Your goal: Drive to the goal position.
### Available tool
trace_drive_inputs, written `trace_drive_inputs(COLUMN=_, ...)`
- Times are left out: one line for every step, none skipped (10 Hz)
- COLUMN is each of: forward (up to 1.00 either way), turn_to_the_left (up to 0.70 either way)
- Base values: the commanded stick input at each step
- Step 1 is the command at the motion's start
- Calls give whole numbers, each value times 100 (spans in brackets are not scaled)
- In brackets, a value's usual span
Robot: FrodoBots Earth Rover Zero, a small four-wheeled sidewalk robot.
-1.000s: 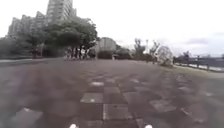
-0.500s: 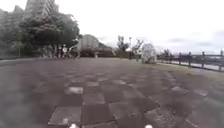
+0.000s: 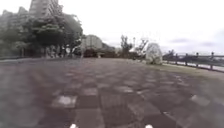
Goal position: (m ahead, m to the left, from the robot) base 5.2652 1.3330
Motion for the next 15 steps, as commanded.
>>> trace_drive_inputs(forward=98, turn_to_the_left=0)
trace_drive_inputs(forward=98, turn_to_the_left=0)
trace_drive_inputs(forward=98, turn_to_the_left=0)
trace_drive_inputs(forward=98, turn_to_the_left=0)
trace_drive_inputs(forward=98, turn_to_the_left=0)
trace_drive_inputs(forward=98, turn_to_the_left=0)
trace_drive_inputs(forward=98, turn_to_the_left=0)
trace_drive_inputs(forward=98, turn_to_the_left=0)
trace_drive_inputs(forward=98, turn_to_the_left=0)
trace_drive_inputs(forward=98, turn_to_the_left=0)
trace_drive_inputs(forward=98, turn_to_the_left=0)
trace_drive_inputs(forward=98, turn_to_the_left=0)
trace_drive_inputs(forward=98, turn_to_the_left=0)
trace_drive_inputs(forward=98, turn_to_the_left=0)
trace_drive_inputs(forward=98, turn_to_the_left=0)
